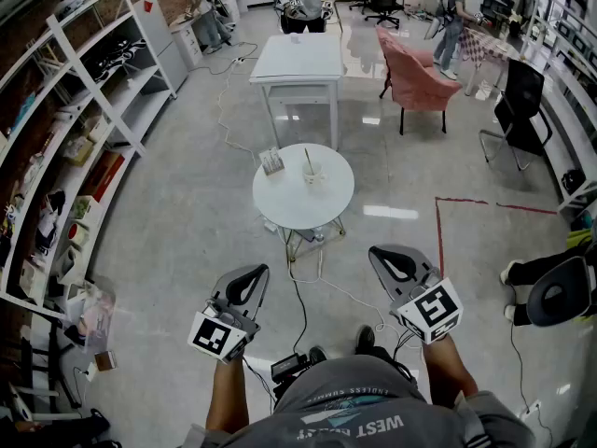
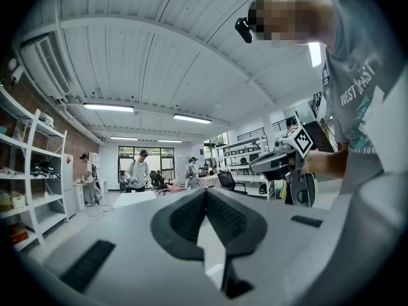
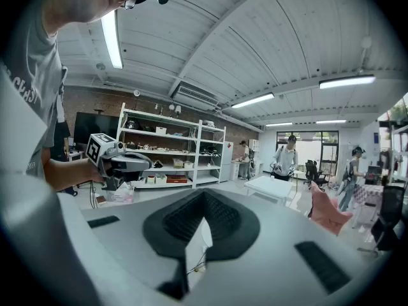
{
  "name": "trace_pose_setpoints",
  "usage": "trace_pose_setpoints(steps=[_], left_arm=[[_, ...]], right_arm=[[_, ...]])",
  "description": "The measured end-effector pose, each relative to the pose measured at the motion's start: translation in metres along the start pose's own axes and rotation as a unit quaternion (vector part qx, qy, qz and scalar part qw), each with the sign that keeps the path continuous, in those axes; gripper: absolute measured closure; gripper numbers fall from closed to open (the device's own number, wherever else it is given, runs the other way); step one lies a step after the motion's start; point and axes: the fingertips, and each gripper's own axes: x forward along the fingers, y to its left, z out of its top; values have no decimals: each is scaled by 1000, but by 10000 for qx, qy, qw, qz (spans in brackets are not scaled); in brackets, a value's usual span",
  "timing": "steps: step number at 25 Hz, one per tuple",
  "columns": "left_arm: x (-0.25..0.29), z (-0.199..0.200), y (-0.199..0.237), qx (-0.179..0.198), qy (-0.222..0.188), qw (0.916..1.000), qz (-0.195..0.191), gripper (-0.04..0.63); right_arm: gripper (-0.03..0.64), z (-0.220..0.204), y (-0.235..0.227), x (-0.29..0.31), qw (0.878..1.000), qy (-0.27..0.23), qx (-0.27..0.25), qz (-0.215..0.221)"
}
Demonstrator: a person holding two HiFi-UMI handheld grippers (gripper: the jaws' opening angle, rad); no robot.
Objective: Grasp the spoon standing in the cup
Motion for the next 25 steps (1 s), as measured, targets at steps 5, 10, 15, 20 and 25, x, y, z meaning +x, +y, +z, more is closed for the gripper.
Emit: trace_pose_setpoints(steps=[5, 10, 15, 20, 25], left_arm=[[-5, 1, 6, -35, 6, 10000, -10, 591], [-10, -1, 14, -66, 5, 10000, -32, 591], [-14, -3, 20, -48, -6, 10000, -55, 591], [-13, -3, 22, -40, -46, 9999, -131, 591], [-2, 1, 20, -45, 6, 9999, -125, 591]], right_arm=[[617, 5, 5, 6, 10000, 40, 1, 1], [617, 8, 10, 15, 10000, 56, 25, -18], [617, 11, 13, 21, 10000, -3, 34, -32], [615, 19, 17, 27, 10000, -84, 21, 27], [615, 22, 0, 28, 9997, -186, 172, 45]])
